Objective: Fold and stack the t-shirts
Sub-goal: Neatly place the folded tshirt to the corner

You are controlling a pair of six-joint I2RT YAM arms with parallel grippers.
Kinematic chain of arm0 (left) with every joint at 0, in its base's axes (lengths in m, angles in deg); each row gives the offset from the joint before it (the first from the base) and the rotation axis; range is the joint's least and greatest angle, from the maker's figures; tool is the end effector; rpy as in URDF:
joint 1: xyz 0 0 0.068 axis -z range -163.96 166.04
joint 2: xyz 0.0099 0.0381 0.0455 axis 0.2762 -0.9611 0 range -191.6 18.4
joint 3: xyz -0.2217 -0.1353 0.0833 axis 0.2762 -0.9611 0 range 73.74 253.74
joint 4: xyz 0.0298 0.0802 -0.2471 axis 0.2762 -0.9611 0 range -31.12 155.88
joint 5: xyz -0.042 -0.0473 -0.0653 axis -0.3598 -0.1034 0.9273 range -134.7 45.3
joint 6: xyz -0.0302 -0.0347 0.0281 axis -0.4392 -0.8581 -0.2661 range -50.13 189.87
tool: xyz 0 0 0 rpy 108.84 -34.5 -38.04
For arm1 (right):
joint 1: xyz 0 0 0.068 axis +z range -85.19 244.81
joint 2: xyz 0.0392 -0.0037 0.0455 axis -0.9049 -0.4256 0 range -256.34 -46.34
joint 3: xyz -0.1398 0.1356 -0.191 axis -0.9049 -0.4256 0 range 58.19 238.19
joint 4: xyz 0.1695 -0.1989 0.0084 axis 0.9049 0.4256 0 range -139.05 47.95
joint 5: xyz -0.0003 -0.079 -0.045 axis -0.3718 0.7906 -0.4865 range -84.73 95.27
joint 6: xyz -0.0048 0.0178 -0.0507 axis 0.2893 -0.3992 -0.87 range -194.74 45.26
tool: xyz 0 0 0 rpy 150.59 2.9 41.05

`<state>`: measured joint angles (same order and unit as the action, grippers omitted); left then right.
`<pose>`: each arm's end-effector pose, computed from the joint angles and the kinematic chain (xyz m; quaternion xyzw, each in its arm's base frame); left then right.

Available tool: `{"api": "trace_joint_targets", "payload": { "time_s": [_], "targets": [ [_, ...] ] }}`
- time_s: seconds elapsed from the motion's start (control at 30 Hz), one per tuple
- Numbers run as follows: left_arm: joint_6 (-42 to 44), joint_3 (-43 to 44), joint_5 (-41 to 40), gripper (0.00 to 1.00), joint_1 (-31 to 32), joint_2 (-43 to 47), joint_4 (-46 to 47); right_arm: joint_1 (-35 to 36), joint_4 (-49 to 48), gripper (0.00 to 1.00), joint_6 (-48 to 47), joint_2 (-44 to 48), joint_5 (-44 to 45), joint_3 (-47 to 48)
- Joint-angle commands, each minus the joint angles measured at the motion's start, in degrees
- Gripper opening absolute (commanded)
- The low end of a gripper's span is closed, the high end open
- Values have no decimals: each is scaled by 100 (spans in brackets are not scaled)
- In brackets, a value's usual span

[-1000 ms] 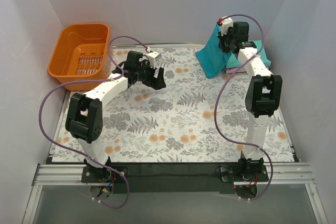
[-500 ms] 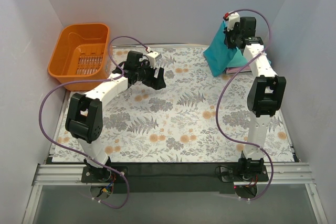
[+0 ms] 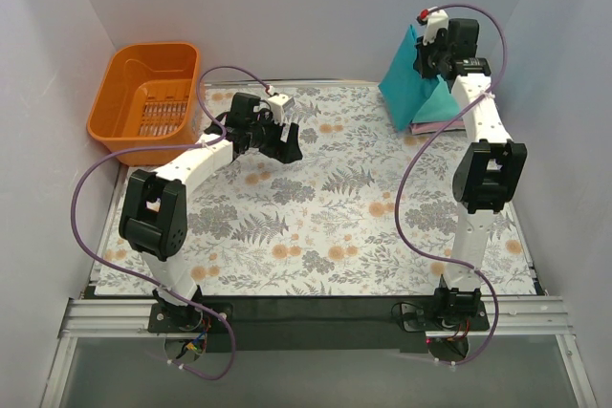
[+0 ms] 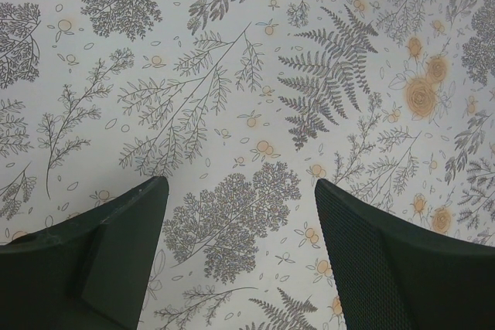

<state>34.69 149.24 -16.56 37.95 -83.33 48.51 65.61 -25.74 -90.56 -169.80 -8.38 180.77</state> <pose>0.3614 -0.1634 0.2448 -0.0078 0.8966 -0.3789 0.2289 0.5104 0.0154 0.3454 -0.1843 0.8155 0.0285 0.5479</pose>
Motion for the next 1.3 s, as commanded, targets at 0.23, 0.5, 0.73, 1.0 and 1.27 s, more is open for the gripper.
{"api": "trace_joint_targets", "payload": {
  "time_s": [0.23,0.5,0.73,1.0,1.27],
  "targets": [
    [-33,131,192,71,6,189,93,-317,121,1,201,525,-199,521],
    [-15,184,209,71,6,145,93,-510,156,1,114,455,-217,468],
    [20,158,201,71,-3,163,40,-730,147,1,-290,86,-191,652],
    [55,184,201,71,6,154,-39,-950,-107,1,-581,-407,-24,785],
    [195,263,201,71,6,110,-153,-1073,-529,1,-897,-635,195,363]
  ]
}}
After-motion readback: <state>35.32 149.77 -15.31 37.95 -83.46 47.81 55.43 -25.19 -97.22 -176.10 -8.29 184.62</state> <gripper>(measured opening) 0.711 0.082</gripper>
